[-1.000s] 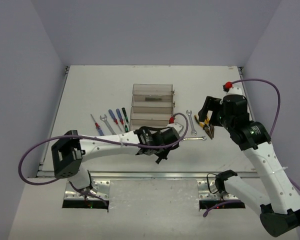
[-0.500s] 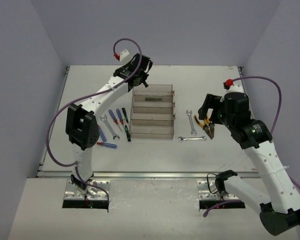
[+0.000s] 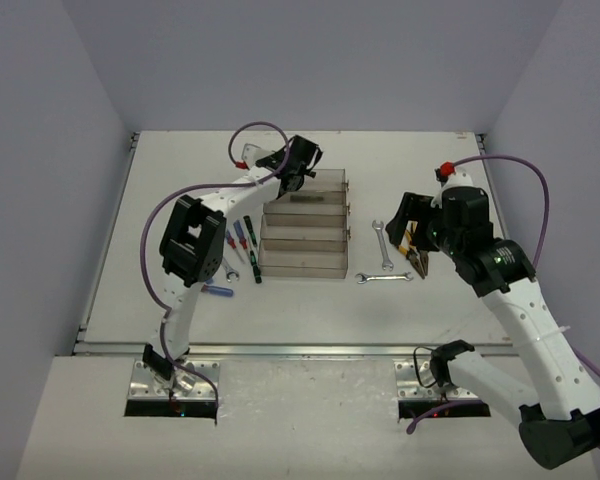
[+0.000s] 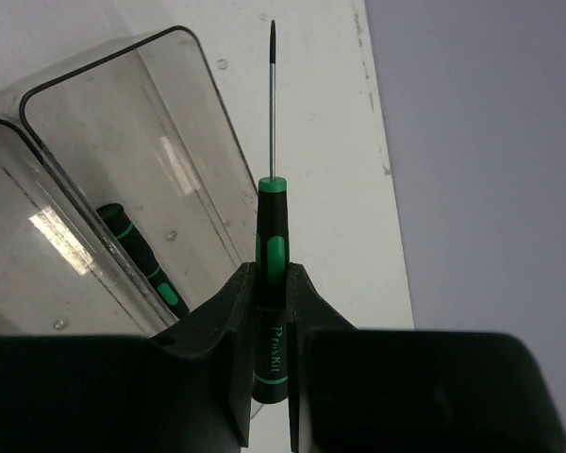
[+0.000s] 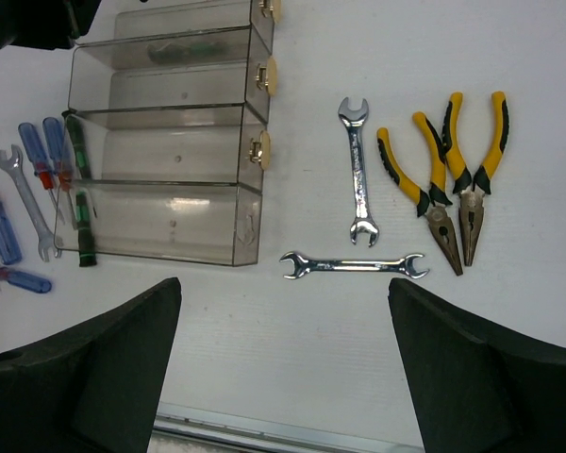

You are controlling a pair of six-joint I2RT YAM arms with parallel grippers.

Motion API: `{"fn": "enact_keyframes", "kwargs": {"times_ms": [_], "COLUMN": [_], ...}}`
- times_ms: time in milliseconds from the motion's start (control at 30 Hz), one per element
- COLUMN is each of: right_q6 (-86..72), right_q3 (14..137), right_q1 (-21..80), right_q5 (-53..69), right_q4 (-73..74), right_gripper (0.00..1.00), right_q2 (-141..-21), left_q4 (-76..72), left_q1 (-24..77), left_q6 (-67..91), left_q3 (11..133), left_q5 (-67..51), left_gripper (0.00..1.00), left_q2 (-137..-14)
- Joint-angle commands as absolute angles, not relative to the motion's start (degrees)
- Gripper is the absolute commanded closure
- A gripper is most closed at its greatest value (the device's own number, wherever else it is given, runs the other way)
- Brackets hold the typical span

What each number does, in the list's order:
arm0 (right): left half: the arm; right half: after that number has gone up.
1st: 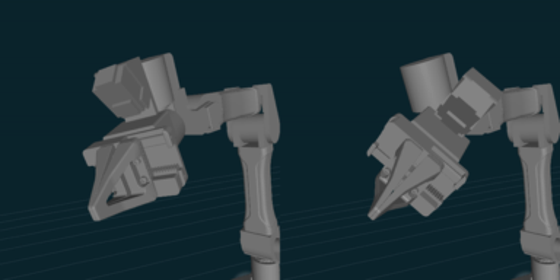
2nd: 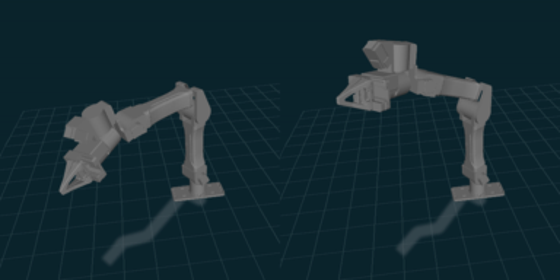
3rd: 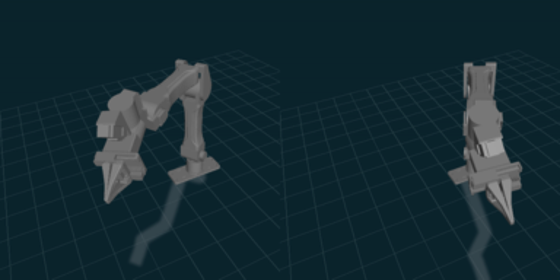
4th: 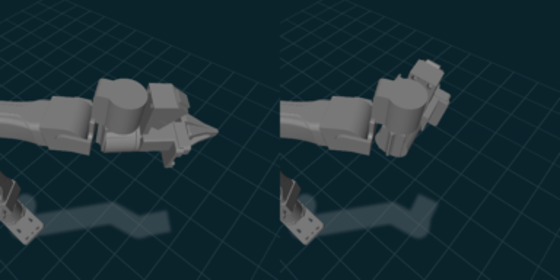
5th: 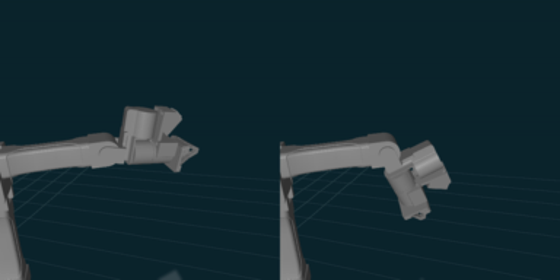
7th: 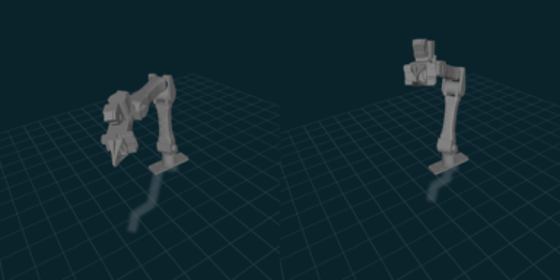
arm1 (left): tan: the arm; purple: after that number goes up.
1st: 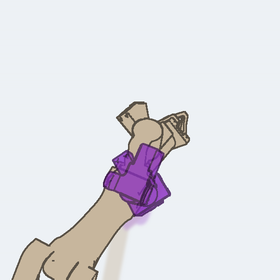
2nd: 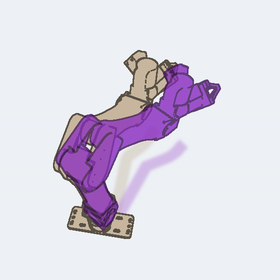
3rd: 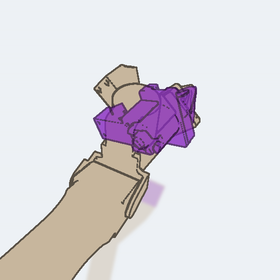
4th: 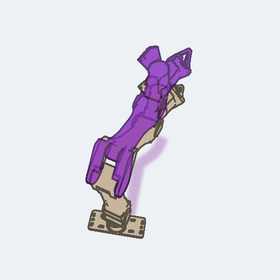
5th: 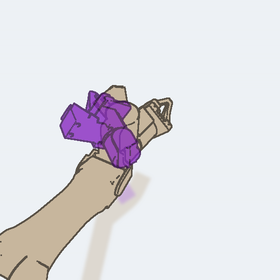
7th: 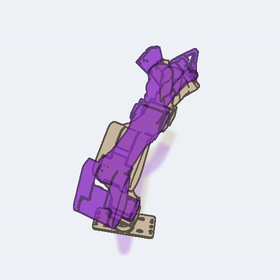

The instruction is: Sort the tools into containers

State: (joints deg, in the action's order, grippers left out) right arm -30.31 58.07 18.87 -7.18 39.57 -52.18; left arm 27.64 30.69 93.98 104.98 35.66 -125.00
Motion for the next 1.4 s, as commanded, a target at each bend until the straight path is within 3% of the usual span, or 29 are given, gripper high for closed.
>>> {"fn": "enact_keyframes", "kwargs": {"times_ms": [0, 100, 267, 400, 500, 633, 733, 800, 900, 1067, 1133, 1300, 1367], "right_q6": [-29.1, -28.7, -28.0, -27.8, -27.8, -27.5, -26.9, -26.6, -26.3, -25.4, -25.1, -24.0, -23.5], "right_q3": [57.9, 57.4, 56.9, 57.1, 57.2, 57.3, 57.7, 57.7, 57.7, 58.4, 58.8, 58.9, 58.7], "right_q1": [18.6, 18.6, 18.6, 18.6, 18.6, 18.7, 18.6, 18.6, 18.6, 18.6, 18.6, 18.7, 18.6], "right_q5": [-6.3, -5.0, -5.5, -5.7, -5.5, -5.9, -6.1, -6.2, -5.5, -1.6, -0.8, -0.2, 0.5], "right_q4": [36.7, 36.3, 36.1, 36.1, 36.1, 36.1, 36.2, 36.2, 36.2, 36.5, 36.6, 36.6, 36.6], "right_gripper": [0.1, 0.1, 0.1, 0.1, 0.1, 0.1, 0.1, 0.09, 0.09, 0.09, 0.1, 0.1, 0.1], "right_q2": [-52.1, -52.0, -51.7, -51.8, -51.9, -52.0, -52.2, -52.0, -52.1, -54.0, -54.4, -54.9, -55.4], "left_q4": [25.6, 24.5, 21.7, 18.8, 17.6, 15.3, 13.4, 17.6, 27.7, 37.0, 37.7, 34.1, 34.6], "left_q1": [30.8, 30.9, 30.9, 30.9, 30.9, 30.9, 30.9, 30.8, 28.7, 22.3, 20.5, 16.9, 16.3], "left_q6": [100.8, 102.1, 100.7, 99.2, 96.5, 93.0, 77.5, 69.9, 61.2, 47.2, 44.1, 35.4, 34.0], "left_q3": [104.5, 103.5, 102.9, 101.6, 102.3, 102.4, 102.9, 105.8, 107.1, 99.3, 92.0, 85.4, 86.0], "left_q5": [35.6, 35.2, 33.6, 32.1, 31.7, 30.9, 32.5, 35.9, 36.9, 26.4, 24.1, 13.9, 12.1], "left_gripper": [1.0, 0.98, 0.84, 0.59, 0.29, 0.2, 0.13, 0.0, 0.0, 0.02, 0.11, 0.48, 0.56], "left_q2": [-125.9, -126.9, -128.2, -128.1, -127.8, -125.7, -120.7, -116.1, -111.9, -105.6, -103.5, -103.7, -106.1]}}
